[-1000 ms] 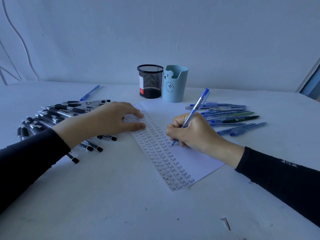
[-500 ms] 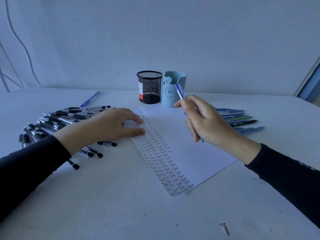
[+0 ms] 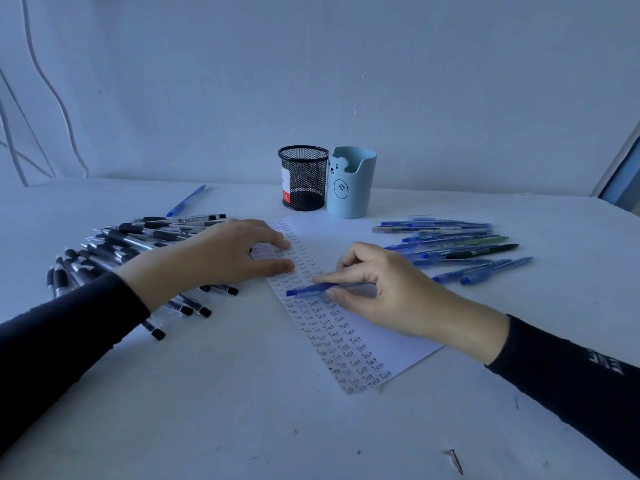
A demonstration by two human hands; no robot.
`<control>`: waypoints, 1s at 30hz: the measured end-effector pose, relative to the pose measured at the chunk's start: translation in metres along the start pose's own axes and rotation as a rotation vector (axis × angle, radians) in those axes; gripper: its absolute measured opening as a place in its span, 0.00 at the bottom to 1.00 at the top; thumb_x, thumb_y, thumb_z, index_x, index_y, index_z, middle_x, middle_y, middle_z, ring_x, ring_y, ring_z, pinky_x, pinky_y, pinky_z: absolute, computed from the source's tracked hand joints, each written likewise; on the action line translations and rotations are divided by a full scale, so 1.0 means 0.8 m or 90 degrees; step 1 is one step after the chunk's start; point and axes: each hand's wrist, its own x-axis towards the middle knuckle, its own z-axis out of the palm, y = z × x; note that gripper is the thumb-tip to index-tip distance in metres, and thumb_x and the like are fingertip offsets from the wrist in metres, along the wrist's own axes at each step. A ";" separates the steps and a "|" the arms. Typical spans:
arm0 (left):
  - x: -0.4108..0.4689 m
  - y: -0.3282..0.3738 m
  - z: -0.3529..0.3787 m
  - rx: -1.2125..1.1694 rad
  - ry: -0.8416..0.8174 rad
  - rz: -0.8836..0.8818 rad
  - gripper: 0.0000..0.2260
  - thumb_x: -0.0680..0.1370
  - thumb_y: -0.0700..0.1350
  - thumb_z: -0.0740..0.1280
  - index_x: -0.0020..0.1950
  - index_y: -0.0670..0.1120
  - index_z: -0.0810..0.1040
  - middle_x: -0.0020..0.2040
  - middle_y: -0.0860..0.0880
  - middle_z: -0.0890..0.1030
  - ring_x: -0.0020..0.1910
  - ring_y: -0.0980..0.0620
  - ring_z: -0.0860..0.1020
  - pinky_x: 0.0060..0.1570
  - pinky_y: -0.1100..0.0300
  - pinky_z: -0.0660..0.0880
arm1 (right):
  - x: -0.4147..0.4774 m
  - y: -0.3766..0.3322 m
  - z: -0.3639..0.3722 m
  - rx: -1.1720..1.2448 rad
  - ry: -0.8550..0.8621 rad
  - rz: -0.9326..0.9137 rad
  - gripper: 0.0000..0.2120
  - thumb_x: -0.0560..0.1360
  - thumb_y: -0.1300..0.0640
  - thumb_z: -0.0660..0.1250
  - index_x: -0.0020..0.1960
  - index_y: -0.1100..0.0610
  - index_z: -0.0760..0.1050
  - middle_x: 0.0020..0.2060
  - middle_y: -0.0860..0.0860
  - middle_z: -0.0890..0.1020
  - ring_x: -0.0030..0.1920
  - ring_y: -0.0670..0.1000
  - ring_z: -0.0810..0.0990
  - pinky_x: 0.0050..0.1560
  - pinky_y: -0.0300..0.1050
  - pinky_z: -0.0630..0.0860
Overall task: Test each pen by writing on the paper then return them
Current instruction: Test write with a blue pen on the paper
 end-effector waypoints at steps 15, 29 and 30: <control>-0.002 0.007 0.001 -0.030 0.054 0.058 0.26 0.69 0.74 0.58 0.57 0.62 0.80 0.57 0.62 0.79 0.56 0.64 0.74 0.55 0.68 0.68 | 0.015 0.070 -0.088 -0.356 0.082 0.124 0.09 0.78 0.45 0.66 0.56 0.40 0.82 0.54 0.37 0.70 0.56 0.46 0.61 0.53 0.40 0.50; -0.003 0.041 -0.007 -0.160 0.169 0.194 0.08 0.73 0.46 0.74 0.50 0.48 0.86 0.42 0.52 0.82 0.39 0.56 0.80 0.37 0.76 0.71 | 0.022 0.087 -0.093 -0.337 0.065 0.161 0.08 0.75 0.43 0.69 0.49 0.43 0.84 0.51 0.38 0.77 0.57 0.49 0.65 0.57 0.47 0.57; -0.001 0.035 -0.016 -0.148 0.218 0.191 0.08 0.73 0.47 0.73 0.51 0.48 0.86 0.42 0.52 0.82 0.39 0.56 0.80 0.37 0.75 0.71 | 0.023 0.086 -0.094 -0.341 0.056 0.167 0.08 0.76 0.43 0.68 0.48 0.44 0.84 0.51 0.39 0.77 0.57 0.49 0.65 0.57 0.48 0.58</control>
